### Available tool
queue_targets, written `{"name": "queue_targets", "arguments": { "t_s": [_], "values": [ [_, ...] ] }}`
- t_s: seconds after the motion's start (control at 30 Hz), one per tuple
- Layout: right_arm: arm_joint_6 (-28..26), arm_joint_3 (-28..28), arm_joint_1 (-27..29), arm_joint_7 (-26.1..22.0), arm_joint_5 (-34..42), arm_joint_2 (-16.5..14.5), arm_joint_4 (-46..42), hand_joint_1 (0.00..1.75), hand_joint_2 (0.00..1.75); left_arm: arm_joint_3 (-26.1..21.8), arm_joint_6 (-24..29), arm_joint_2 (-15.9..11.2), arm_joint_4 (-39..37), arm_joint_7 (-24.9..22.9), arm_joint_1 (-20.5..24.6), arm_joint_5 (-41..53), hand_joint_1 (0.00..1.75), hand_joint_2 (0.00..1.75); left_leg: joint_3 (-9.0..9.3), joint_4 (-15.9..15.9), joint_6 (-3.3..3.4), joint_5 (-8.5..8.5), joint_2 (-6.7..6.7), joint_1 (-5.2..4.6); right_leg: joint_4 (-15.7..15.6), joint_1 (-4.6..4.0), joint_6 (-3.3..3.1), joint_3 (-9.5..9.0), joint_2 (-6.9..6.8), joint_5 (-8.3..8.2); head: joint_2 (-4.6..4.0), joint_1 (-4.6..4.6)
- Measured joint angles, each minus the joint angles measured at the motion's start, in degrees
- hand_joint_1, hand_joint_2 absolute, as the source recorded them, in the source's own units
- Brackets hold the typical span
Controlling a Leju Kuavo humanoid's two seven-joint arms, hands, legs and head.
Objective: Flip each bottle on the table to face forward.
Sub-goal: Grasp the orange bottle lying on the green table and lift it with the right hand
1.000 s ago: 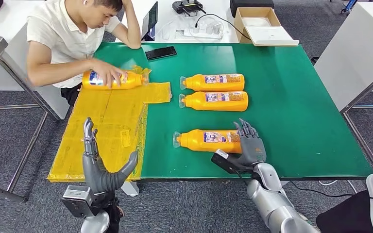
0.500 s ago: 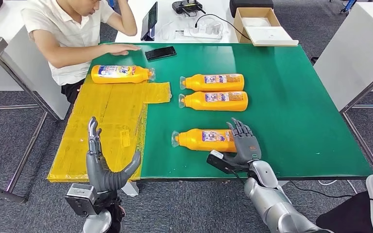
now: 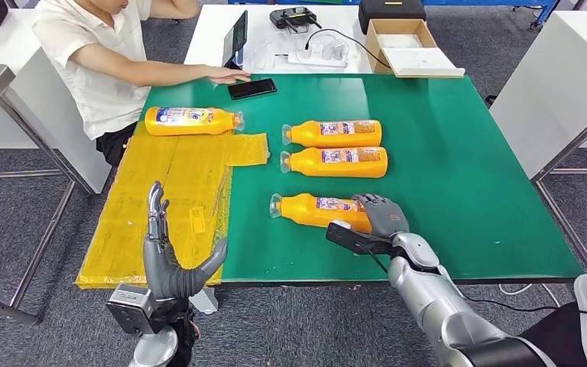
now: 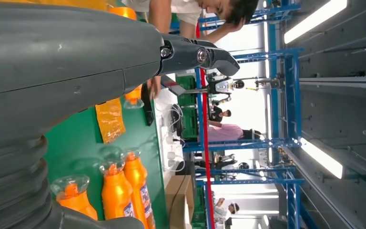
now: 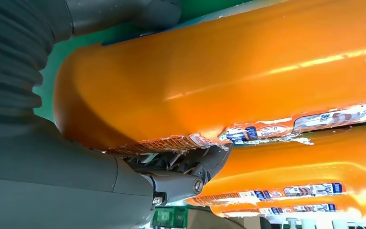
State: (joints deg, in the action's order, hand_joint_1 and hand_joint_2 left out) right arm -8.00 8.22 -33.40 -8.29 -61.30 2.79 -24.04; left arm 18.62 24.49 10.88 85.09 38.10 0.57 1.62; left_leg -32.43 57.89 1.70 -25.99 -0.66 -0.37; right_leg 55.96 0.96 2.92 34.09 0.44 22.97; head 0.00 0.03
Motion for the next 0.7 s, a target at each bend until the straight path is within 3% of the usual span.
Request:
{"name": "queue_targets", "arguments": {
  "t_s": [0.3,0.43,0.5,0.57,0.63,0.7],
  "values": [
    [0.6,-0.1,-0.1,-1.3,2.7,0.3,0.2,1.75,1.75,0.0,-0.3,0.0,-0.2,0.0,0.1,-0.1,0.0,1.75,0.13,0.0,0.05,-0.03,0.0,0.0,-0.2,0.0,0.05,-0.23,0.0,-0.02,-0.02,0.01],
    [0.8,-1.6,0.6,-8.5,9.6,0.3,0.1,1.75,1.75,-0.1,-1.4,0.0,-0.1,-0.6,-0.1,-2.3,0.0,1.75,0.07,0.0,0.08,-0.02,0.01,0.0,-0.2,0.01,0.11,-0.71,0.0,-0.07,-0.02,0.01],
    [-0.4,-2.9,2.0,-14.2,14.5,-0.2,-0.7,1.75,1.75,-0.2,-2.8,0.0,-0.1,-3.4,-0.4,-5.5,0.0,1.75,0.05,0.0,0.08,-0.02,0.05,0.01,-0.2,0.0,0.14,-0.84,0.05,-0.1,-0.01,0.01],
    [-2.5,-4.0,4.6,-18.4,19.7,-1.3,-3.4,1.75,1.75,-0.4,-4.8,0.1,-0.3,-9.5,-0.8,-10.3,0.0,1.75,0.0,0.0,0.08,-0.03,0.06,0.02,-0.2,-0.01,0.15,-0.79,0.09,-0.1,-0.01,-0.01],
    [-4.6,-4.3,8.4,-20.2,24.9,-2.8,-8.5,1.75,1.75,-0.6,-7.5,0.2,-1.2,-15.3,-1.1,-16.1,0.0,1.75,-0.19,0.0,0.07,-0.03,0.03,0.05,-0.1,-0.03,0.15,-0.61,0.08,-0.09,-0.01,-0.01],
    [-6.3,-3.7,12.6,-20.8,30.2,-4.5,-15.8,1.75,1.75,-0.7,-10.6,0.1,-2.5,-18.1,-1.5,-21.6,0.0,1.75,-0.49,0.0,0.05,-0.01,-0.01,0.09,-0.1,-0.05,0.15,-0.3,0.07,-0.09,-0.01,-0.02]
  ]
}}
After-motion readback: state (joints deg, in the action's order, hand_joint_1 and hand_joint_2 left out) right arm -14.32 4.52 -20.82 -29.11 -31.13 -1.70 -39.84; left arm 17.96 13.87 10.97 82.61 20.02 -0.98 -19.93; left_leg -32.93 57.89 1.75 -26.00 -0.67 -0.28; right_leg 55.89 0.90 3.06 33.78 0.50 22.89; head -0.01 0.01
